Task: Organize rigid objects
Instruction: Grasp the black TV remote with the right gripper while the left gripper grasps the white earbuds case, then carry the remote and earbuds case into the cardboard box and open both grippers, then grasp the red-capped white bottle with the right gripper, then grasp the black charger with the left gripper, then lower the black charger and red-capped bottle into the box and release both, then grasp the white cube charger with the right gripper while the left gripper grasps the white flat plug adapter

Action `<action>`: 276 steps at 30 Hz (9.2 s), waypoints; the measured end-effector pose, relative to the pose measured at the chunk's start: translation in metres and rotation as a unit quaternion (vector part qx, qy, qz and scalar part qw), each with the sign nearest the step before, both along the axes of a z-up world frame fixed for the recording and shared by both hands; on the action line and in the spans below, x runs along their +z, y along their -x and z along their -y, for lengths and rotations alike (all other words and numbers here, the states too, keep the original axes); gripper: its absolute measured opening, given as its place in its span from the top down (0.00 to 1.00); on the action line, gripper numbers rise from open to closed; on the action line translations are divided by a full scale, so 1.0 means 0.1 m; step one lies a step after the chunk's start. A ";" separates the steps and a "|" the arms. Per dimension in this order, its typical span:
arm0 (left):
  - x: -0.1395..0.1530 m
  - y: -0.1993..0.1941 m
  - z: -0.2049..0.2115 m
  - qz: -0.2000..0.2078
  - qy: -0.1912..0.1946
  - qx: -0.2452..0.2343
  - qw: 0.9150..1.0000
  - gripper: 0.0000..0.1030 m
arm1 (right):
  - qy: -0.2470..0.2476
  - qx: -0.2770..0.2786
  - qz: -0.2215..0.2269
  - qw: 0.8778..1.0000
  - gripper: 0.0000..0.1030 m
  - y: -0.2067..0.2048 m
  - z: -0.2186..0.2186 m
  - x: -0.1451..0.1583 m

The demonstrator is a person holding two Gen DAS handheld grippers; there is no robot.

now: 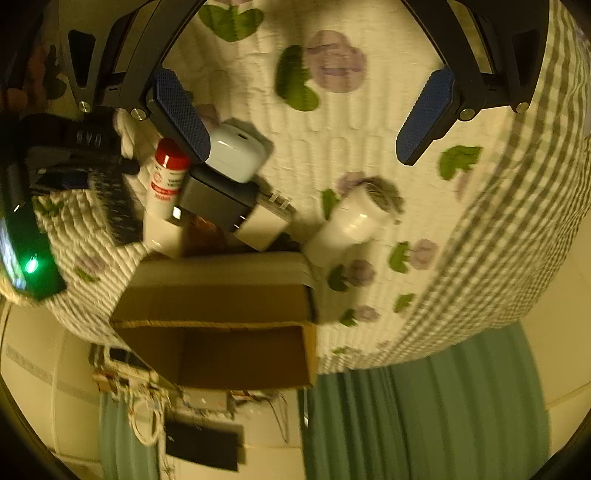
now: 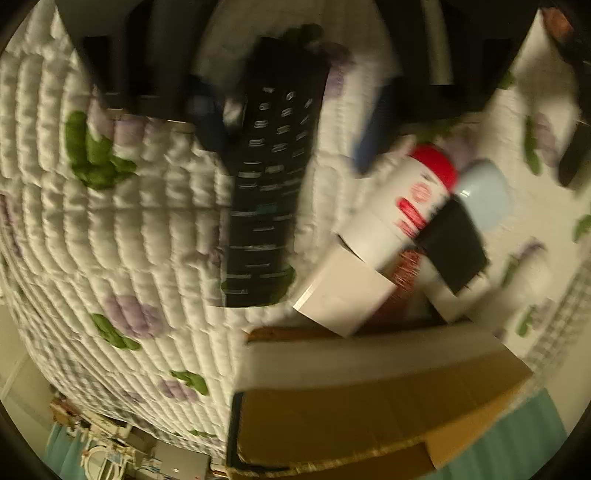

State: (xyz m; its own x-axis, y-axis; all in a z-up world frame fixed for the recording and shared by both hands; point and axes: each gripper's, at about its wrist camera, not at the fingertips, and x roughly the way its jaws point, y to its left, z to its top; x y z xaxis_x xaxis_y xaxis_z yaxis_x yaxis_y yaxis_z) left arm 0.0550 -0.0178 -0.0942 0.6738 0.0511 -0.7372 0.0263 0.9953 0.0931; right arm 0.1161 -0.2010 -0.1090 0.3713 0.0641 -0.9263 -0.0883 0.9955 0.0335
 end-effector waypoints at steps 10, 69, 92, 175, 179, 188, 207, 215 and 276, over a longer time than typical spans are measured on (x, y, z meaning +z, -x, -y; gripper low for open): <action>-0.36 -0.30 0.29 -0.063 -0.038 -0.041 0.996 0.02 | -0.054 0.014 0.069 0.996 0.81 0.21 0.14 0.29; 0.45 -2.00 0.44 0.015 0.012 -0.062 0.998 0.43 | -0.048 0.096 0.171 0.979 0.82 -1.49 -0.07 1.43; 1.12 -0.98 -0.05 0.076 0.025 -0.047 0.996 0.21 | -0.021 0.073 0.202 0.976 0.23 -0.81 -0.07 1.66; -0.65 -0.90 0.27 -0.148 0.123 0.059 0.979 0.36 | -0.050 0.014 0.119 0.992 0.65 -0.14 0.28 0.52; -0.66 -0.88 0.35 -0.138 0.099 0.046 0.984 0.39 | -0.052 0.015 0.119 0.991 0.65 -0.14 0.28 0.52; -0.08 -0.51 0.45 -0.095 0.093 -0.016 0.991 0.63 | -0.058 0.036 0.175 0.982 0.65 0.02 0.23 0.86; 1.44 -1.01 0.31 0.067 0.033 -0.074 0.995 0.63 | -0.039 0.097 0.291 0.951 0.65 -0.37 -0.08 2.25; 0.91 -1.65 0.28 0.022 0.015 -0.067 0.997 0.63 | -0.070 0.079 0.267 0.958 0.65 -1.04 -0.18 1.84; 0.44 -0.27 -0.29 0.066 0.035 -0.045 0.996 0.11 | -0.044 0.043 0.128 0.990 0.17 -0.20 -0.15 0.64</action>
